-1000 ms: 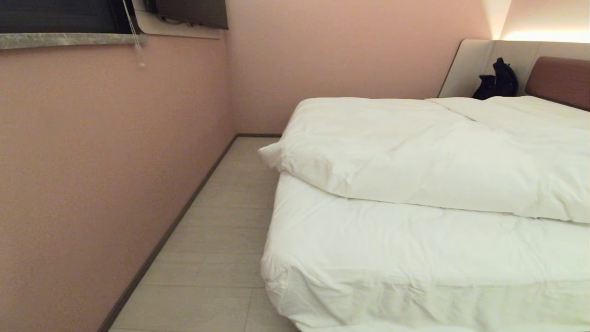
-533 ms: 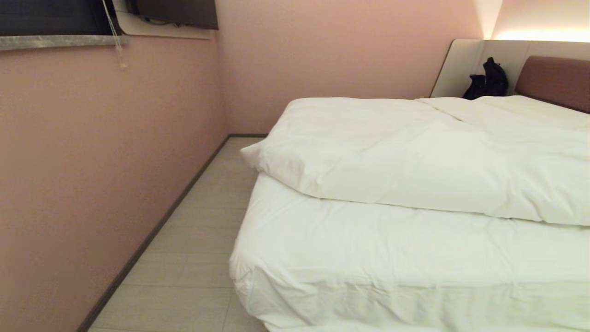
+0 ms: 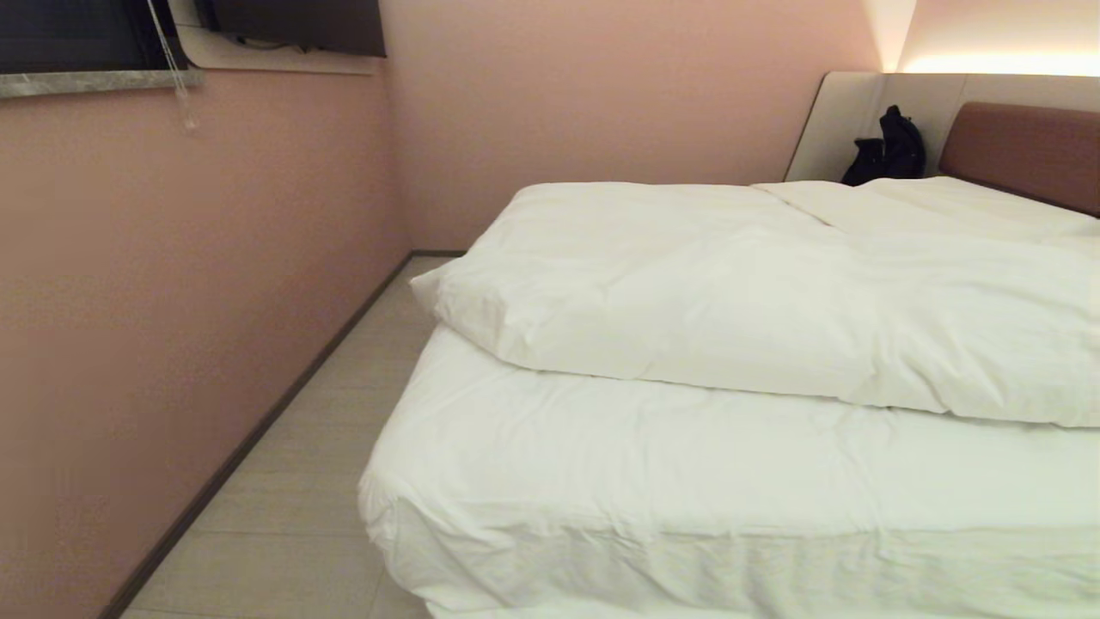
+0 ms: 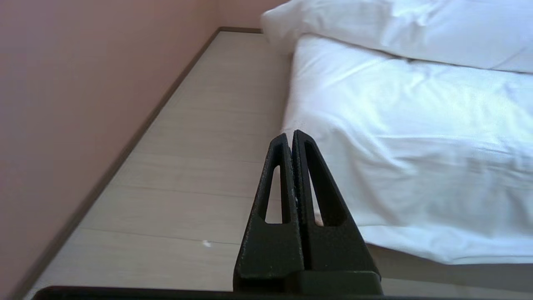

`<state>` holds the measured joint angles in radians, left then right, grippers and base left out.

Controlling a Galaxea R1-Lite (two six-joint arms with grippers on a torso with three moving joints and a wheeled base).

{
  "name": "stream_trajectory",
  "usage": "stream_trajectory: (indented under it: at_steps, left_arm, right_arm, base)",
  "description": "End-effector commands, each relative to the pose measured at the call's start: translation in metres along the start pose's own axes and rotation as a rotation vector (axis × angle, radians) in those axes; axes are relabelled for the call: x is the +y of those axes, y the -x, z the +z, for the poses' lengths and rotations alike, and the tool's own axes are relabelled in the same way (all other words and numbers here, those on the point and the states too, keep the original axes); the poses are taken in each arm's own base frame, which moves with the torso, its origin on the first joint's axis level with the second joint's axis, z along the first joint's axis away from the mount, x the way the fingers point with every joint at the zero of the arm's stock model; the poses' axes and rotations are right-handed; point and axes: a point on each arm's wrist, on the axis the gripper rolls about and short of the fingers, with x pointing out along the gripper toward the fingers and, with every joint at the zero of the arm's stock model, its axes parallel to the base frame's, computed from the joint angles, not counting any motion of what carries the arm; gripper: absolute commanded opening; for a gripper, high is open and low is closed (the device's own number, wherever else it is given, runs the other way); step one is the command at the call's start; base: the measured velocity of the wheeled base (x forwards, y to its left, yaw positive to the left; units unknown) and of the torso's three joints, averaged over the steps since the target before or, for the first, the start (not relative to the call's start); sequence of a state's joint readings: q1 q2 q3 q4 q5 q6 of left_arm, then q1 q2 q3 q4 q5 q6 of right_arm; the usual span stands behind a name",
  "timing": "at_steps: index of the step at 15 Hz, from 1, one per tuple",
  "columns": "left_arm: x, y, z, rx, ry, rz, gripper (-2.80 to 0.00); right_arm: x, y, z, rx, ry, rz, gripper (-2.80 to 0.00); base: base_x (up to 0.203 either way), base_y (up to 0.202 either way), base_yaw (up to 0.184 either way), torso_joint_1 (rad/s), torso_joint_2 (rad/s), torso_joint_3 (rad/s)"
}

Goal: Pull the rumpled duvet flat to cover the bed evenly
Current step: Hold the folded corner of the quilt

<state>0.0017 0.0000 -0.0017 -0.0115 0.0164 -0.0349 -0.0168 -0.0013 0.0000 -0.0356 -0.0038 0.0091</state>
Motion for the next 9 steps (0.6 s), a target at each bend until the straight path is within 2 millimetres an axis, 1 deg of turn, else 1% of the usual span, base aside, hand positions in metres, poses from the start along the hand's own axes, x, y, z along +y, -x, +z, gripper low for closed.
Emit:
stream_trajectory:
  at_steps: [1, 3, 9]
  left_arm:
    - [0.0000, 0.0000, 0.0000, -0.001, 0.000, 0.001, -2.80]
    - [0.0000, 0.0000, 0.0000, -0.001, 0.000, 0.002, -2.80]
    - [0.0000, 0.0000, 0.0000, -0.001, 0.002, 0.002, -2.80]
  right_arm:
    - [0.0000, -0.0001, 0.0002, 0.000, 0.000, -0.001, -2.80]
    - [0.0000, -0.0001, 0.0002, 0.000, 0.000, -0.001, -2.80]
    - [0.0000, -0.0001, 0.0001, 0.000, 0.000, 0.001, -2.80]
  base:
    - [0.000, -0.189, 0.000, 0.007, 0.00, 0.002]
    - [0.000, -0.133, -0.001, 0.001, 0.00, 0.002]
    - [0.000, 0.000, 0.000, 0.000, 0.00, 0.000]
